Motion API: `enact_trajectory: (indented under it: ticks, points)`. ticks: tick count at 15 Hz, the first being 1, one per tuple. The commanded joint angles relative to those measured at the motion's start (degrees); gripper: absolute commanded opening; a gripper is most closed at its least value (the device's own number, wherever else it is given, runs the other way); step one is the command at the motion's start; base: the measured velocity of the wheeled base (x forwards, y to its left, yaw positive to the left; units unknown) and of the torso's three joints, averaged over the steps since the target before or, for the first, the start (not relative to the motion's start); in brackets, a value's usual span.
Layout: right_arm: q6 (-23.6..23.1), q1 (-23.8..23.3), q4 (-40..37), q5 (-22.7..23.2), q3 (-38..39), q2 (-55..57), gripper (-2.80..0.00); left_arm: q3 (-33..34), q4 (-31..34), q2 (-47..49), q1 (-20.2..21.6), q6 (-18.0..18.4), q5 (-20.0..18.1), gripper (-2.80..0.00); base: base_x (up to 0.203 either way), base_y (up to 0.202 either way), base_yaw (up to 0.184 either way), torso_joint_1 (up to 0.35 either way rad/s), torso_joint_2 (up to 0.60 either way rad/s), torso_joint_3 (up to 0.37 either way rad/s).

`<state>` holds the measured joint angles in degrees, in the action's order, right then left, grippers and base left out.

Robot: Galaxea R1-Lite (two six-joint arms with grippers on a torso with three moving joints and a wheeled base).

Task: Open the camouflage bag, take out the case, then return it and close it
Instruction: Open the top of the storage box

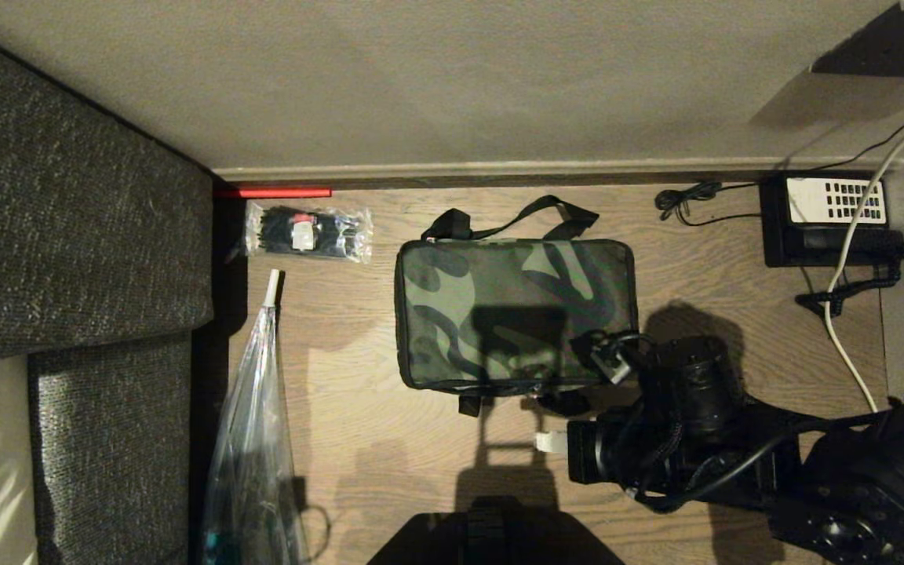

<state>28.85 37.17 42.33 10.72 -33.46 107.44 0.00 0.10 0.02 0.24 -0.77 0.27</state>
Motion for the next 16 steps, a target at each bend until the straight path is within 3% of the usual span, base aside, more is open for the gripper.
enact_trajectory:
  ticks: [1,8,11,13,15,16]
  points:
    - [0.9,1.9,1.8,-0.2,-0.4,3.1,0.00,0.1,0.0,-0.1,0.0,0.0,0.0,-2.80,0.000,0.000,0.000,0.000,0.00,0.000]
    - [1.7,3.3,5.4,-1.1,-1.3,6.8,0.00,0.2,0.0,-0.1,0.0,0.1,0.1,-2.80,0.000,0.000,0.000,0.000,0.00,0.000]
    - [-12.7,-0.1,11.8,-3.8,-2.3,13.1,0.00,0.2,0.0,-0.1,0.0,0.1,0.1,-2.80,0.000,0.000,0.000,0.000,0.00,0.000]
    - [-13.1,-0.3,12.2,-4.1,-2.5,13.3,0.00,0.1,0.0,-0.1,0.0,0.1,0.0,-2.80,0.000,0.000,0.000,0.000,0.00,0.000]
    - [-18.3,-4.1,17.0,-5.0,-4.4,16.4,0.00,0.1,0.0,-0.1,0.0,0.0,0.0,-2.80,0.000,0.000,0.000,0.000,0.00,0.000]
    - [-18.8,-4.5,19.8,-5.1,-5.1,16.9,0.00,0.2,0.0,-0.1,0.0,0.0,0.0,-2.80,0.000,0.000,0.000,0.000,0.00,0.000]
